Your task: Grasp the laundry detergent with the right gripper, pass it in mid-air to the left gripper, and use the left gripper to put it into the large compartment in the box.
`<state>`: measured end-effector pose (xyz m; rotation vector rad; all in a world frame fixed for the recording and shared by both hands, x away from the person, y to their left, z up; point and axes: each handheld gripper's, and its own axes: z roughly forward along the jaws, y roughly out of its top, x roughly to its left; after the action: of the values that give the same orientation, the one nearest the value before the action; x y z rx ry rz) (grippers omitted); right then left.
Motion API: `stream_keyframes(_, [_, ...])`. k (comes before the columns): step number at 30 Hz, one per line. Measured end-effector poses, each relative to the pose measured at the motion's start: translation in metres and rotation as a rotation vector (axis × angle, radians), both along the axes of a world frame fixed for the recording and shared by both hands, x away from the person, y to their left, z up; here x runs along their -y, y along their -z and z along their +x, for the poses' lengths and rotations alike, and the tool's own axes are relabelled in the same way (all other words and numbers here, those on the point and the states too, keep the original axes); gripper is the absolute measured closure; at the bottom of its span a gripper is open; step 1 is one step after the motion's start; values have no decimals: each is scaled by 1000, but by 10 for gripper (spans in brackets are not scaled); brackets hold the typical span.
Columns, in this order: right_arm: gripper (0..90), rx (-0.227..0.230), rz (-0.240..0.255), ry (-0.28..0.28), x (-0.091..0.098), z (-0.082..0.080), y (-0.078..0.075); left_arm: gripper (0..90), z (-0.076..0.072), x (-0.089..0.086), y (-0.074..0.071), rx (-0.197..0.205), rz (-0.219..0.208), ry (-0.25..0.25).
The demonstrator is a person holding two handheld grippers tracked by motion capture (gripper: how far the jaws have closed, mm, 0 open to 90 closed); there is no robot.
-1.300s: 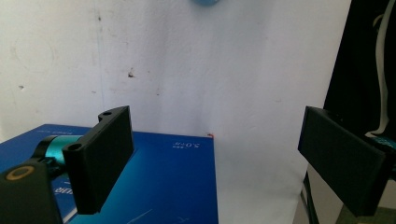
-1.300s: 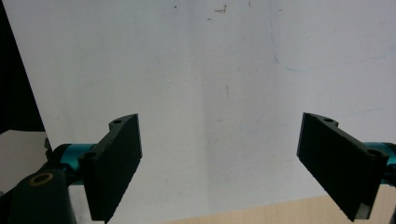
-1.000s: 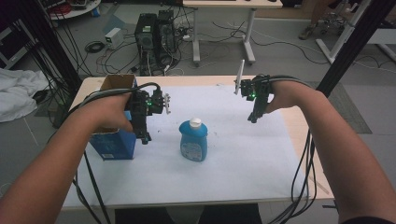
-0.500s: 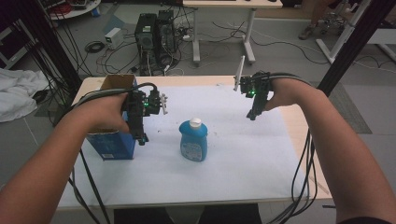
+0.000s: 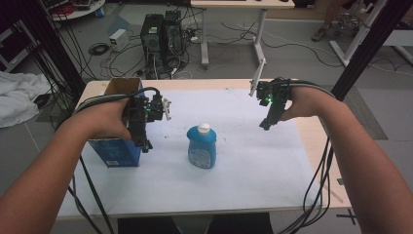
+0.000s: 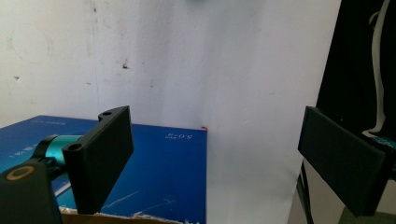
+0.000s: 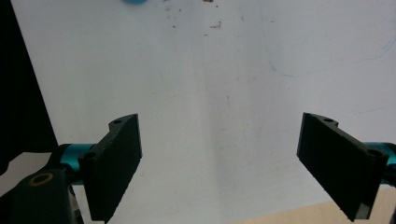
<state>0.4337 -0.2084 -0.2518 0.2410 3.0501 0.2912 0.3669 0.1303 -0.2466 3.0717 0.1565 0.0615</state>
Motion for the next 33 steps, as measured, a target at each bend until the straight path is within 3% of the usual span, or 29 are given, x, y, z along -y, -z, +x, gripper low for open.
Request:
stream_keyframes(9, [131, -34, 94, 23, 16, -21, 8, 105, -3, -2, -1, 4, -26, 10])
stream_keyframes(15, [131, -39, 114, 23, 19, -37, 18, 105, -5, 0, 0, 9, -31, 19])
stream_keyframes(27, [131, -28, 222, -14, 4, -65, 38, 105, -8, 1, 2, 10, -28, 33])
stream_keyframes(33, [131, -33, 244, -22, -8, -70, 50, 105, -10, 0, 0, 16, -29, 37])
